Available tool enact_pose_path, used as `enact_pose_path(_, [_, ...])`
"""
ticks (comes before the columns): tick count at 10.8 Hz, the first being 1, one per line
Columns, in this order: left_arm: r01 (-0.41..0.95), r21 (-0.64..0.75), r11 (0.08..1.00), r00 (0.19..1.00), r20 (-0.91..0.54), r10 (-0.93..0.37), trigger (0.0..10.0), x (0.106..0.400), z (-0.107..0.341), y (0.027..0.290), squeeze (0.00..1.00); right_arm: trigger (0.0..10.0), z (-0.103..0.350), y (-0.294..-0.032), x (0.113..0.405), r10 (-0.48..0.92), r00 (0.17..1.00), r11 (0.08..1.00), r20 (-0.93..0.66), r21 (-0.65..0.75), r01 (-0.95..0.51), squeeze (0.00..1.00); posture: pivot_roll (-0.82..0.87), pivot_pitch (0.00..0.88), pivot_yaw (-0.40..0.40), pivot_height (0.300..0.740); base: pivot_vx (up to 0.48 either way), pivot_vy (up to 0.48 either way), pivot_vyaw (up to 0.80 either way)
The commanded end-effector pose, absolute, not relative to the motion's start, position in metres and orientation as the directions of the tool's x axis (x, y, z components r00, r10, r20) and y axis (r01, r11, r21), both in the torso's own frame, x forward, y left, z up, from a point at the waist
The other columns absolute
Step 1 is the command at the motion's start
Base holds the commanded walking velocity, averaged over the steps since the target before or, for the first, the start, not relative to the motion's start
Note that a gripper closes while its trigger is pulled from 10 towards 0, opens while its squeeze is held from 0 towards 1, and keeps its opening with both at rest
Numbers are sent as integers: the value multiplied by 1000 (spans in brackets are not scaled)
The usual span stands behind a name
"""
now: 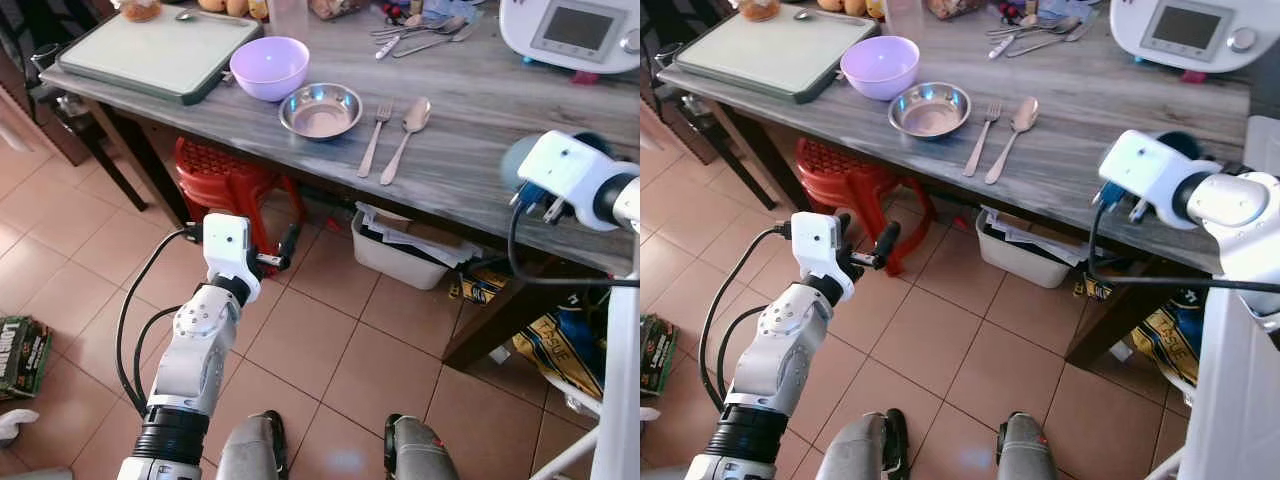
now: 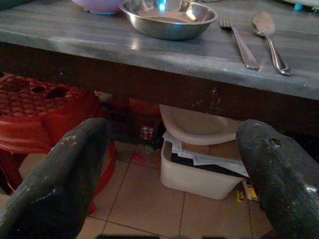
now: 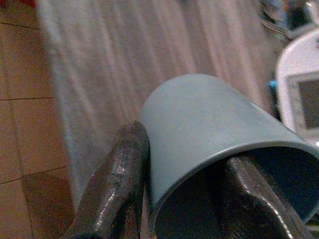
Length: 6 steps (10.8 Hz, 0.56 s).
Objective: Setting the table
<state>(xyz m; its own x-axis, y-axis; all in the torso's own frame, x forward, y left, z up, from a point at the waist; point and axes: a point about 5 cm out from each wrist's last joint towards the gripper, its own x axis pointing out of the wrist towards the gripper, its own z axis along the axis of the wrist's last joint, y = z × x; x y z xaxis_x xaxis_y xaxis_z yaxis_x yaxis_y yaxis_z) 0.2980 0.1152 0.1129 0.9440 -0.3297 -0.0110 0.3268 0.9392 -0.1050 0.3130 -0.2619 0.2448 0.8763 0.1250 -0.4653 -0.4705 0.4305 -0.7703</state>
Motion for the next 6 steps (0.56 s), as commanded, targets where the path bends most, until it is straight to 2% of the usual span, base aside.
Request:
enact_pose_path(1, [326, -88, 941, 943, -34, -330, 10000, 296, 110, 118, 0, 10000, 250, -260, 314, 139, 878, 410, -459, -780, -473, 0, -126, 158, 99, 740, 0, 0, 0])
enact_pose_path(2, [327, -88, 941, 943, -39, -331, 10000, 295, 109, 118, 0, 10000, 249, -262, 315, 139, 869, 423, -475, -765, -486, 0, -126, 158, 97, 740, 0, 0, 0])
enact_pose_path(3, [328, -88, 941, 942, -44, -332, 10000, 294, 108, 117, 0, 10000, 248, -265, 316, 144, 851, 427, -505, -744, -513, 886, -125, 159, 96, 740, 0, 0, 0])
enact_pose_path(4, [329, -87, 940, 942, -47, -334, 10000, 294, 108, 117, 0, 10000, 247, -266, 316, 147, 847, 415, -510, -746, -521, 1000, -126, 159, 96, 740, 0, 0, 0])
enact_pose_path(6, [329, -87, 940, 942, -47, -334, 10000, 294, 108, 117, 0, 10000, 247, -266, 316, 147, 847, 415, -510, -746, -521, 1000, -126, 159, 96, 740, 0, 0, 0])
